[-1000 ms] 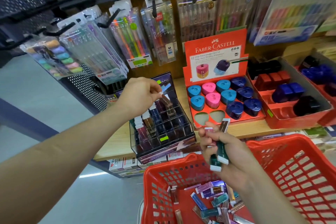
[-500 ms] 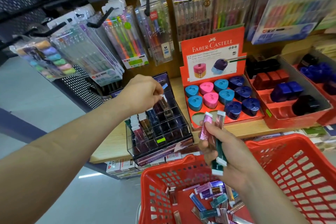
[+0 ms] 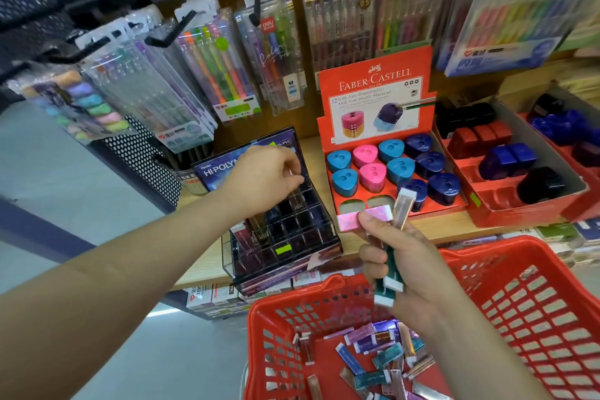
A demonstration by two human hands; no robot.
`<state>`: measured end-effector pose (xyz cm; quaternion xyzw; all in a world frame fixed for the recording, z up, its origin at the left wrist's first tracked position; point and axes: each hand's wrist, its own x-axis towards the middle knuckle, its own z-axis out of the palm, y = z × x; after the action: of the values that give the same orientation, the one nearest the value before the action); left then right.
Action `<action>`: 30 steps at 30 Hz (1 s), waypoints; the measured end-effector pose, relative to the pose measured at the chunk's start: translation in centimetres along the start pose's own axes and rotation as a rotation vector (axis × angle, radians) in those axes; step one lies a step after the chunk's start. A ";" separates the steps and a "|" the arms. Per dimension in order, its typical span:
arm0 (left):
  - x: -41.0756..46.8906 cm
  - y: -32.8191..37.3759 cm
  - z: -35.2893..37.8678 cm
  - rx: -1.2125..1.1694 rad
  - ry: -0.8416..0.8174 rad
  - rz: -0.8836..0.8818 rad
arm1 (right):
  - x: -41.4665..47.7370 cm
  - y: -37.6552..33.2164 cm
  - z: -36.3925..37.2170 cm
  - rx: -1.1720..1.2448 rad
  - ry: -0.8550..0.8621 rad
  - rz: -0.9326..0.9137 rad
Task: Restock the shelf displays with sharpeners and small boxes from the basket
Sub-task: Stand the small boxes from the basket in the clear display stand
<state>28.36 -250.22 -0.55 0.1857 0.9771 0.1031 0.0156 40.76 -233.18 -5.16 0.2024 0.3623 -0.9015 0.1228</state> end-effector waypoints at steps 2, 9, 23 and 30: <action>-0.7 1.7 -1.4 -0.480 -0.269 -0.131 | 0.1 0.0 0.0 -0.004 0.029 -0.019; -2.8 4.4 -1.7 -0.844 -0.398 -0.149 | -0.1 0.2 0.6 0.038 0.032 -0.041; -4.8 4.1 -0.3 -1.088 -0.334 -0.295 | -0.1 0.5 1.4 0.034 0.030 -0.135; -4.3 3.6 -1.4 -0.840 -0.357 -0.138 | -0.1 0.7 0.8 -0.441 -0.055 -0.174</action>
<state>33.52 -248.81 1.47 0.1127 0.8425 0.4554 0.2646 40.92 -234.29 -4.99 0.1141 0.5631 -0.8128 0.0959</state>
